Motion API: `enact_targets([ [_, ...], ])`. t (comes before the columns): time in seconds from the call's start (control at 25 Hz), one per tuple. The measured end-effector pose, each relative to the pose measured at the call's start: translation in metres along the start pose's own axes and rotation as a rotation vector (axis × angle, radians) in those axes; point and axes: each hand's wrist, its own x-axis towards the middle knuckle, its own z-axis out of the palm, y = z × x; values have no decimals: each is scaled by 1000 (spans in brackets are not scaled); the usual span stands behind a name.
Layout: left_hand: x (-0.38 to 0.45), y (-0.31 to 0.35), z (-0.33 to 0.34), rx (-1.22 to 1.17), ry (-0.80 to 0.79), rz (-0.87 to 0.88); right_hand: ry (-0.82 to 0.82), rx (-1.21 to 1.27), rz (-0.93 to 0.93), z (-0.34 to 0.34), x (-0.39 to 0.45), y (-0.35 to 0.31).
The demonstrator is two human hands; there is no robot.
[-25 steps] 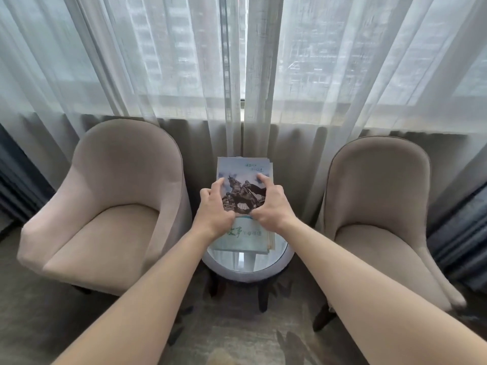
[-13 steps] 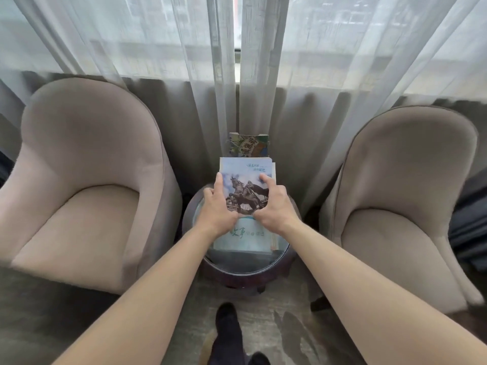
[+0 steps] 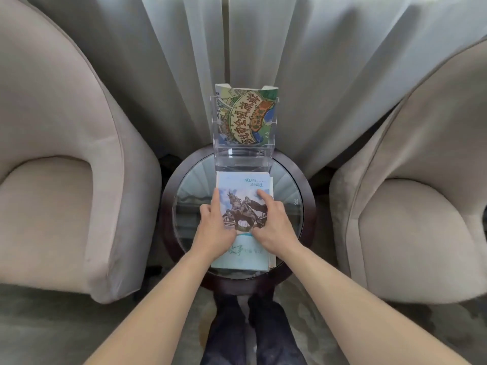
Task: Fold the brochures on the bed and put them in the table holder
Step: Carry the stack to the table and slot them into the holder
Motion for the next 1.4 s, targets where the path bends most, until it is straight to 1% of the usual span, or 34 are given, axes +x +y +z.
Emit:
enact_targets([
  [0.16,25,-39,26,28,-22,-94,-85,-5,45,32,35,39],
  [0.32,49,-64,48,99,-49,-126,-106,-69,99,53,57,64],
  [0.44,58,-72,60,138,-50,-125,-107,-181,96,60,64,72],
  [0.56,59,-72,67,231,16,-121,-45,-344,73,64,64,71],
  [0.64,58,-69,71,311,75,-116,29,-402,103,66,61,68],
  [0.76,56,-65,77,289,54,-126,69,-314,194,68,60,65],
  [0.88,51,-59,84,168,19,-178,103,-153,273,70,62,60],
  [1.04,49,-53,85,20,49,-201,167,17,400,68,70,55],
  [1.2,48,-50,82,37,65,-181,164,17,401,69,72,53],
  [1.32,43,-44,87,87,87,-137,182,19,464,75,71,54],
  [1.4,43,-41,88,60,103,-143,190,59,507,72,73,58],
])
